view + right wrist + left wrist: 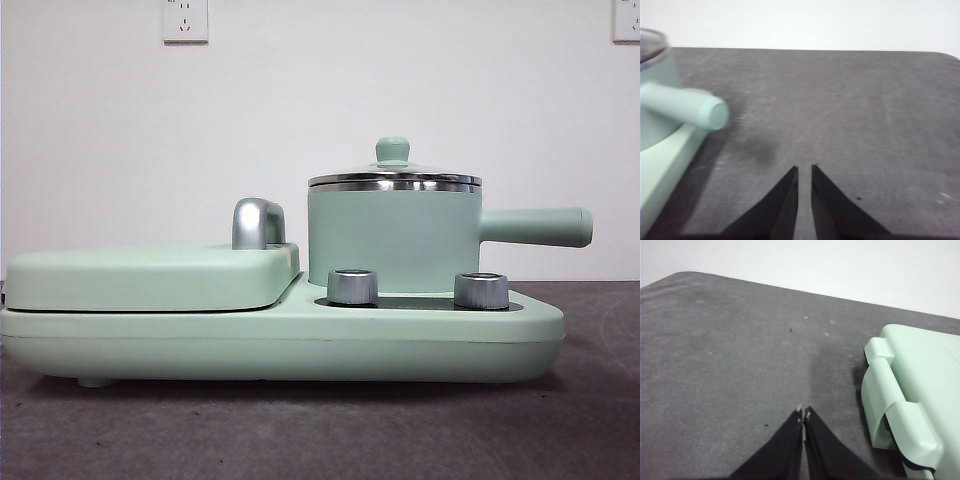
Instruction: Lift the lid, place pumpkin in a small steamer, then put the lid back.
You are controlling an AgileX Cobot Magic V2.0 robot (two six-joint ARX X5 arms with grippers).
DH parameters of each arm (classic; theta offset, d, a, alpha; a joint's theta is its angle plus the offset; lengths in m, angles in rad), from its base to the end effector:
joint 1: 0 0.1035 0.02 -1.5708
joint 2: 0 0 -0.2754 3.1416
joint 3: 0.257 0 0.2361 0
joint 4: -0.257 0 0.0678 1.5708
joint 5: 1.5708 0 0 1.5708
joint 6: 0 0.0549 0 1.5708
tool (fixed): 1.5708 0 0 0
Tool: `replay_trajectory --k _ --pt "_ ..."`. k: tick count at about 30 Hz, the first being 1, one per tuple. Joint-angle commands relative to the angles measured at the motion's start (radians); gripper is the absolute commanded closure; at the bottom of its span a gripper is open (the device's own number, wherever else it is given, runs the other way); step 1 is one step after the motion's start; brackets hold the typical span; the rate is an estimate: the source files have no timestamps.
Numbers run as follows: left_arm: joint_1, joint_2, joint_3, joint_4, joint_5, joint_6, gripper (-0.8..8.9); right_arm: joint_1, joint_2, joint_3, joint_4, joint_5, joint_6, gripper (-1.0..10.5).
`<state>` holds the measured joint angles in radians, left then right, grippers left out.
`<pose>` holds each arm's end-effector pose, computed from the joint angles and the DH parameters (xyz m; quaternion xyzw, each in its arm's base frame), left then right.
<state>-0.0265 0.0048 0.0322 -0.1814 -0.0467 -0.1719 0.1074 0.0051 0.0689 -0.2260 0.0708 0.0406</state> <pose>0.0924 0.0001 0.1523 -0.0828 0.0757 0.0166 0.9935 0.0895 0.0057 0.1596 0.0130 0.0810 0.0166 0.9965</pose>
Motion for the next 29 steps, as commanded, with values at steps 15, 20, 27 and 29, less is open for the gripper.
replay_trajectory --k 15,20,27,29 --pt "0.001 -0.002 -0.019 -0.005 0.000 0.008 8.04 -0.041 -0.002 -0.051 0.032 -0.082 -0.056 9.1" --pt "0.001 -0.002 -0.019 -0.005 0.000 0.008 8.04 -0.043 -0.002 -0.057 0.050 -0.082 -0.059 9.1" --pt "0.001 -0.002 -0.019 -0.005 0.000 0.008 8.05 -0.043 -0.002 -0.057 0.056 -0.082 -0.059 9.1" --pt "0.001 -0.002 -0.019 -0.005 0.000 0.008 8.05 -0.043 -0.002 -0.057 0.068 -0.082 -0.059 9.1"
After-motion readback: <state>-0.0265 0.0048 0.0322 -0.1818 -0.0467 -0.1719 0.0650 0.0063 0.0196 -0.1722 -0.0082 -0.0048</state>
